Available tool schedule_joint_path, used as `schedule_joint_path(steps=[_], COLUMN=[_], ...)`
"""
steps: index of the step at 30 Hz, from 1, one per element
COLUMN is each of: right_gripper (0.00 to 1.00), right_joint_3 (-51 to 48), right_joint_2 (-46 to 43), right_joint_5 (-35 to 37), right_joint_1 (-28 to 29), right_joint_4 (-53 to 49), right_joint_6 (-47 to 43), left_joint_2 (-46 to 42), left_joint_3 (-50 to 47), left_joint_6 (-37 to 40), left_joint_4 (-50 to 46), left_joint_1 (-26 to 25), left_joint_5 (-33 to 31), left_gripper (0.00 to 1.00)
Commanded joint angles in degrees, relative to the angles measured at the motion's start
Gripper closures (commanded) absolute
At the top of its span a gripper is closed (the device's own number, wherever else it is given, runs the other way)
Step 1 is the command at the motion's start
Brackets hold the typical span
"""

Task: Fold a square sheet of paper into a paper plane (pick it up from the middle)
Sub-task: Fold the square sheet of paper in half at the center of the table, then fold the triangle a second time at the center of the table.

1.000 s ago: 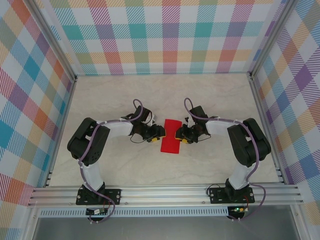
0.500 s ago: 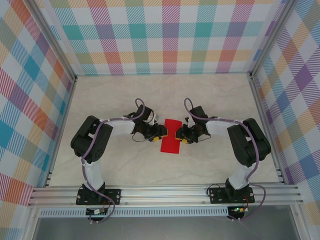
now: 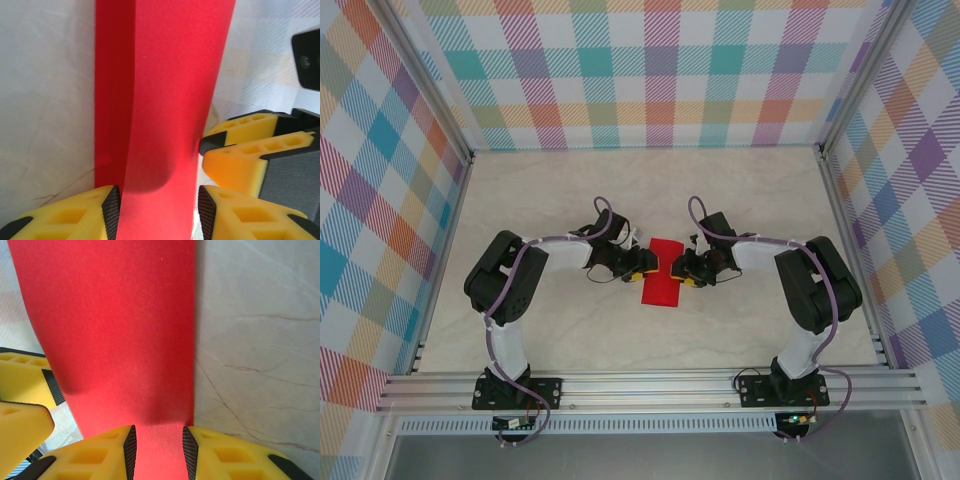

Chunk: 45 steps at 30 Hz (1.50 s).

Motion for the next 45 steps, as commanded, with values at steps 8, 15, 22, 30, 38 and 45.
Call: schedule_joint_path(steps=[8,15,22,30,38,45], right_gripper=[0.66,0.66,0.66,0.65,0.51,0.36], right_joint_3=[-1.04,-0.84,-1.08,-1.48,-5.51,-8.32], right_joint_2=[0.73,0.73,0.18,-1.56,-13.60,-24.41], right_joint_5=[2.80,2.69,2.96,1.75,1.86,9.43], right_joint_1=[0.18,0.10,-0.05,-0.33,0.24,4.41], right_joint_4=[-1.80,-1.80,-1.91,-0.75,3.11,-1.30], right_joint_6=[-1.44,-1.52,-1.52,-1.27,-3.43,-8.24], left_joint_2=[-0.42,-0.07,0.60,1.89,-0.05,-0.24], left_joint_3=[0.02,-0.24,0.60,1.31,0.10,0.62], left_joint_6=[-3.10,-3.48,-3.12,-3.25,-3.17,-4.82], left_joint_4=[4.72,5.49,5.90,4.88,2.60,3.37], left_joint_1=[-0.45,-0.38,-0.29,0.06,0.07,0.06], left_joint_5=[2.90,2.96,3.22,3.17,0.54,0.55], left_gripper=[0.55,0.56,0.54,0.63,0.84,0.91])
